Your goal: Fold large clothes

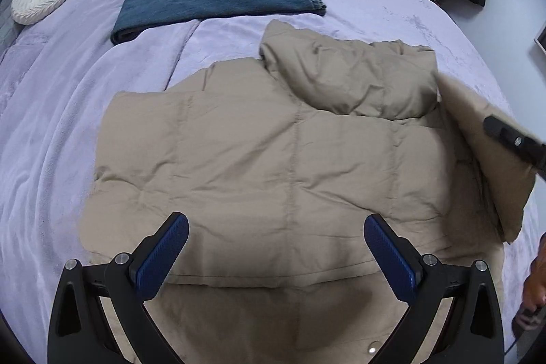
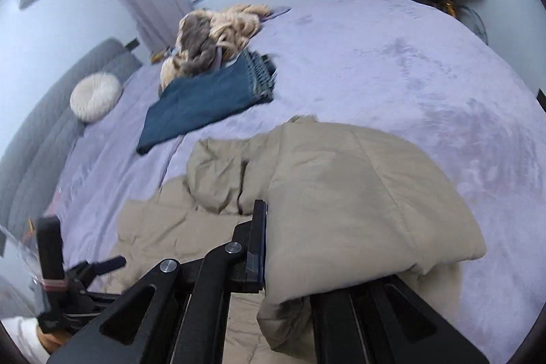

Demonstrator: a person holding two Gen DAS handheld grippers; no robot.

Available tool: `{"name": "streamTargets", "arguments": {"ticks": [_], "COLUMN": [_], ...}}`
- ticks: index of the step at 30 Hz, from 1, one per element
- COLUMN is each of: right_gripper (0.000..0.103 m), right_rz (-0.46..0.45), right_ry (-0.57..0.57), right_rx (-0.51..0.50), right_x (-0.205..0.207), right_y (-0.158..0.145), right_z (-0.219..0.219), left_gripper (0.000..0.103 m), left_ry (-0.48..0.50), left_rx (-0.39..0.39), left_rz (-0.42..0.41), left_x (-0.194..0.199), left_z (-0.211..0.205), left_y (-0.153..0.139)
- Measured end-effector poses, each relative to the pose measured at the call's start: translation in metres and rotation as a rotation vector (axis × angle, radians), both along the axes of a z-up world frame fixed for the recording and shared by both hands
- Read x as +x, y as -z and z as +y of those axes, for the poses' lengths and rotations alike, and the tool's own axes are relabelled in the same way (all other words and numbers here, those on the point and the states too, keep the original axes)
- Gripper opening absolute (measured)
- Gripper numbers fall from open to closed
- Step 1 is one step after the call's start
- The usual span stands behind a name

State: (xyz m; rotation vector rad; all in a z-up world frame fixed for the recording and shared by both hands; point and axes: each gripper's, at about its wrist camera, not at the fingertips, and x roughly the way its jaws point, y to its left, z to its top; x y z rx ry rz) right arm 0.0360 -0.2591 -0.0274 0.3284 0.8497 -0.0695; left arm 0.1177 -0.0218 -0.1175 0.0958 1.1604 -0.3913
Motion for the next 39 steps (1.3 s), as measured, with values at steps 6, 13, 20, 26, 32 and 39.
{"name": "streamTargets", "arguments": {"ticks": [6,13,20,26,32,39], "right_gripper": [0.006,0.039,0.072,0.011,0.01,0.043], "right_rz": [0.167,0.244,0.073,0.021,0.035,0.23], "right_ry": [0.031,0.097,0.359,0.411,0.052,-0.172], "right_rx": [0.025,0.172,0.353,0.349,0.117,0.008], "right_x": [0.006,-0.01,-0.062,-0.044,-0.005,0.014], "right_y": [0.073,0.075,0.045,0.033,0.005,0.047], "right_z": [0.03,0.012,-0.048,-0.058,0.041,0.132], "left_gripper": [0.103,0.103,0.103,0.103,0.103,0.103], "left_ry": [-0.02,-0.003,0.001,-0.016,-0.067,-0.051], "left_rx": [-0.014,-0.089,-0.195,-0.318,-0.503,-0.679], "left_rz": [0.008,0.021,0.044,0.083,0.152,0.255], "left_x": [0.011,0.01,0.018,0.026,0.037,0.046], "left_z": [0.023,0.017,0.023,0.042,0.075,0.086], "left_y": [0.015,0.013,0.009,0.01,0.01,0.013]}}
